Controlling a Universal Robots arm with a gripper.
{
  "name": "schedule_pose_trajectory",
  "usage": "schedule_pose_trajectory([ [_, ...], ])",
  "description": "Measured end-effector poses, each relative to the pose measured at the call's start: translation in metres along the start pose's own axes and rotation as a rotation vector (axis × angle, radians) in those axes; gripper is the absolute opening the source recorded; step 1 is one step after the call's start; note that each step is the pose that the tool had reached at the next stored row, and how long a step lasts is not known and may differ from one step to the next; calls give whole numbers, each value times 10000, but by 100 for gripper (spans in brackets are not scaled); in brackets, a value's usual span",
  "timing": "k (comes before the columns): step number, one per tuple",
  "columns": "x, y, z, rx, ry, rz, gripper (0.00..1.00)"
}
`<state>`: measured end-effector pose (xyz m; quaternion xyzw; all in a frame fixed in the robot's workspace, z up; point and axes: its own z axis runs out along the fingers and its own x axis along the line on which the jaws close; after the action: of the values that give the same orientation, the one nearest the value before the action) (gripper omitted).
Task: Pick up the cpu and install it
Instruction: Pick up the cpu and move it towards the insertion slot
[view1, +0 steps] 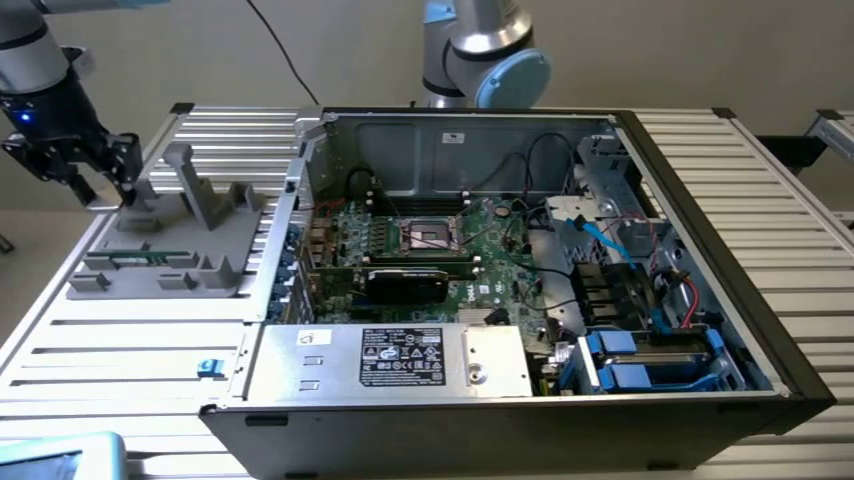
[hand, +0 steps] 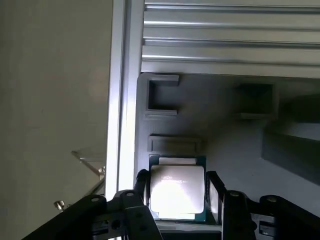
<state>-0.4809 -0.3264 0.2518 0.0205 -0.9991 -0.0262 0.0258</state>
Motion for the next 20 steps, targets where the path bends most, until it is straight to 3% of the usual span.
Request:
schedule_pose_trajectory([
  [10, -67, 15, -458, 0, 0, 0, 56],
  [20, -305, 28, -927, -4, 67, 4, 56],
])
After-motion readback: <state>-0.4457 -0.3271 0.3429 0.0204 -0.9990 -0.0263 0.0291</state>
